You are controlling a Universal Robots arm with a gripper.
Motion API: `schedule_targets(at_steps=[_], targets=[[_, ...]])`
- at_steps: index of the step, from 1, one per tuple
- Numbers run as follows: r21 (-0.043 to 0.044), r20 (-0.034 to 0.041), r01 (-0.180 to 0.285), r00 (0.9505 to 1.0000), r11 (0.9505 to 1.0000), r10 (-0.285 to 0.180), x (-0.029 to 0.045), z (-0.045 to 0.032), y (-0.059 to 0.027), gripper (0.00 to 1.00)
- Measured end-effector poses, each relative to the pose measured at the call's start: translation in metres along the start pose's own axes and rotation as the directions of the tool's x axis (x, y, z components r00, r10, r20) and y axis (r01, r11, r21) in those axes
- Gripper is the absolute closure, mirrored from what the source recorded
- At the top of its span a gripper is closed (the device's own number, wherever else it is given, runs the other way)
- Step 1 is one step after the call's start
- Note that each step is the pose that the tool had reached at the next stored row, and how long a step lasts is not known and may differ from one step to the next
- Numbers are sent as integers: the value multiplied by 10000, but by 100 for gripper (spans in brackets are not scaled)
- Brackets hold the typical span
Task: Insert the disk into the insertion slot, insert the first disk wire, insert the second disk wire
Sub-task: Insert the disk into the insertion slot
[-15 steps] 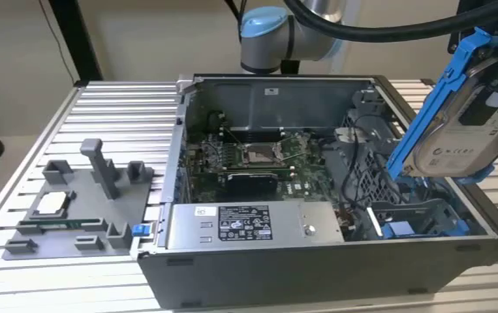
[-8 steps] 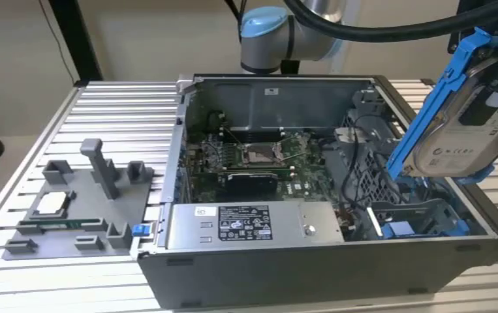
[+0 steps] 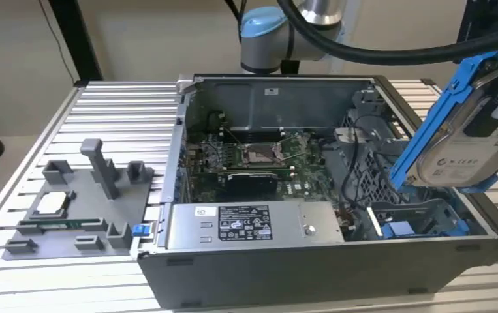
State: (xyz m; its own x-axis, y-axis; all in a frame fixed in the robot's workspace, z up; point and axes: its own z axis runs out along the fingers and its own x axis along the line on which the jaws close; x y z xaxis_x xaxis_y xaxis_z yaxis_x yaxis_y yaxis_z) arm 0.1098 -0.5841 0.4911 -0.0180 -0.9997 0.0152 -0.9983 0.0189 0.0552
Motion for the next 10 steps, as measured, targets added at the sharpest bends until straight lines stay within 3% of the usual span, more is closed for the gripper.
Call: schedule_targets(at_steps=[6,10], targets=[[1,-2,1,10000,10000,-1,-1,97,-23,100],[0,-4,1,10000,10000,-1,-2,101,-26,100]])
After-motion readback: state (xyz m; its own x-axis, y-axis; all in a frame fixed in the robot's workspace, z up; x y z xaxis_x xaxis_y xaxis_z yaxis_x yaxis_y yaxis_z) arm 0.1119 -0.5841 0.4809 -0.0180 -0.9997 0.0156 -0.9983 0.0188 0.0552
